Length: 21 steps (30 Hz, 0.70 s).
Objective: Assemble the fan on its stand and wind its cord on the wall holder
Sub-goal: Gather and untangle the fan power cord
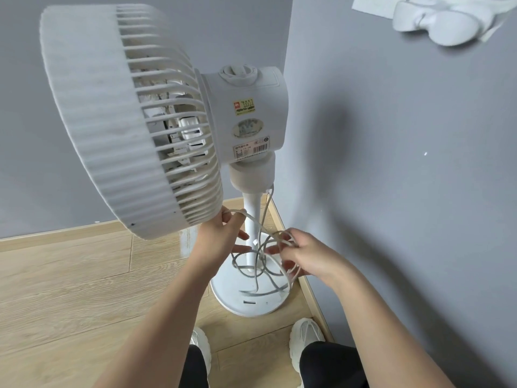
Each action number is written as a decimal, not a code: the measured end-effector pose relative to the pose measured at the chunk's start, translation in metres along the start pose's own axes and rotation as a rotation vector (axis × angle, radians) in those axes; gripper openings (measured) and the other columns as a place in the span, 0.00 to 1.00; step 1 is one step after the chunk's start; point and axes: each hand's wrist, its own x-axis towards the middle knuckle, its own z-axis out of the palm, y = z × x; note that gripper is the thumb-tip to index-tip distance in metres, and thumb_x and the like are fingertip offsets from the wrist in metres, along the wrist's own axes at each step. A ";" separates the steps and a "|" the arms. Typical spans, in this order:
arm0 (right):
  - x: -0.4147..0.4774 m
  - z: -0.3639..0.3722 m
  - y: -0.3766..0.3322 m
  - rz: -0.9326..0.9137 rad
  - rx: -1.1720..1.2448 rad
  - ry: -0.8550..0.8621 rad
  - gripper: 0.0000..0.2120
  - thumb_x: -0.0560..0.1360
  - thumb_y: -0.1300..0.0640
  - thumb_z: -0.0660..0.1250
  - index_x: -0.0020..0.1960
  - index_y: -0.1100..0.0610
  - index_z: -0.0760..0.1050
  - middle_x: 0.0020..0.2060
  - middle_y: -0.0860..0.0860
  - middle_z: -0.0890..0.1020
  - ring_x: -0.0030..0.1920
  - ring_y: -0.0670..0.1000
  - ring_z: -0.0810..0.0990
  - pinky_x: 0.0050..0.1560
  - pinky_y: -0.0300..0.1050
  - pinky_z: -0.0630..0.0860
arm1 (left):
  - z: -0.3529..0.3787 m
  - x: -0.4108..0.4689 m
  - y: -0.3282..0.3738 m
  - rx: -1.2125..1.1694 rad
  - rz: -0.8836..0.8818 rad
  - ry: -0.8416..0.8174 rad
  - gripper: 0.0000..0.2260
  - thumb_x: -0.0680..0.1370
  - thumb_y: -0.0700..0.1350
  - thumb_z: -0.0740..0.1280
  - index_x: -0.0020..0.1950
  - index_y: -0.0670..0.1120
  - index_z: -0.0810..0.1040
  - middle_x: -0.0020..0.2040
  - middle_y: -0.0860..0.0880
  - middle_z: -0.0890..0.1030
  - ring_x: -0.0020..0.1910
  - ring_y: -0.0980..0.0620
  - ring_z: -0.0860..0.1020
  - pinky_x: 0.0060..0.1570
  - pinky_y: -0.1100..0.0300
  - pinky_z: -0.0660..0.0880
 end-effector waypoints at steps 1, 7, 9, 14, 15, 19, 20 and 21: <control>-0.001 0.001 0.000 0.005 -0.020 -0.030 0.12 0.76 0.70 0.60 0.51 0.55 0.73 0.30 0.39 0.81 0.30 0.43 0.79 0.29 0.36 0.75 | 0.002 0.000 0.000 -0.035 -0.016 0.001 0.11 0.79 0.45 0.64 0.48 0.36 0.71 0.47 0.41 0.70 0.35 0.52 0.78 0.30 0.53 0.80; 0.003 0.000 0.004 -0.056 -0.165 -0.027 0.05 0.78 0.59 0.63 0.46 0.52 0.76 0.41 0.45 0.86 0.32 0.46 0.79 0.29 0.37 0.69 | 0.002 0.004 -0.008 -0.161 -0.348 -0.005 0.22 0.81 0.57 0.54 0.40 0.39 0.70 0.38 0.42 0.69 0.32 0.46 0.77 0.33 0.48 0.81; 0.004 -0.002 0.006 -0.089 -0.254 0.027 0.05 0.78 0.58 0.64 0.46 0.55 0.78 0.42 0.46 0.86 0.31 0.45 0.78 0.32 0.39 0.68 | -0.002 0.007 -0.015 0.131 -0.339 0.002 0.18 0.81 0.51 0.53 0.41 0.39 0.71 0.39 0.43 0.73 0.35 0.45 0.77 0.38 0.50 0.79; 0.003 -0.005 0.008 -0.084 -0.292 0.082 0.07 0.77 0.57 0.66 0.47 0.60 0.80 0.26 0.43 0.81 0.24 0.41 0.75 0.30 0.32 0.70 | -0.003 0.004 -0.030 0.757 0.248 0.033 0.20 0.74 0.38 0.67 0.64 0.45 0.69 0.55 0.47 0.77 0.55 0.47 0.76 0.50 0.53 0.74; 0.002 -0.005 0.008 -0.074 -0.289 0.084 0.08 0.77 0.58 0.65 0.47 0.61 0.80 0.24 0.41 0.80 0.23 0.40 0.74 0.27 0.30 0.68 | -0.002 0.002 -0.028 0.742 0.323 0.081 0.24 0.72 0.36 0.68 0.67 0.46 0.66 0.57 0.46 0.77 0.57 0.47 0.76 0.50 0.53 0.75; 0.003 -0.004 0.008 -0.051 -0.318 0.125 0.07 0.74 0.58 0.65 0.44 0.60 0.81 0.32 0.43 0.84 0.24 0.40 0.76 0.27 0.30 0.71 | -0.004 0.002 -0.024 0.866 0.480 0.102 0.23 0.70 0.39 0.71 0.64 0.48 0.71 0.55 0.48 0.77 0.54 0.47 0.76 0.46 0.53 0.75; 0.003 -0.004 0.009 -0.048 -0.325 0.125 0.07 0.74 0.58 0.65 0.43 0.59 0.82 0.33 0.42 0.84 0.25 0.41 0.77 0.28 0.31 0.72 | -0.003 0.001 -0.024 0.925 0.491 0.024 0.19 0.72 0.42 0.71 0.61 0.49 0.73 0.54 0.50 0.77 0.54 0.49 0.76 0.48 0.55 0.74; 0.004 -0.003 0.010 -0.045 -0.331 0.122 0.07 0.74 0.58 0.65 0.43 0.58 0.82 0.32 0.42 0.84 0.25 0.41 0.78 0.30 0.32 0.73 | -0.001 -0.001 -0.024 0.957 0.500 -0.059 0.14 0.73 0.44 0.70 0.58 0.49 0.75 0.52 0.52 0.77 0.53 0.50 0.75 0.49 0.55 0.73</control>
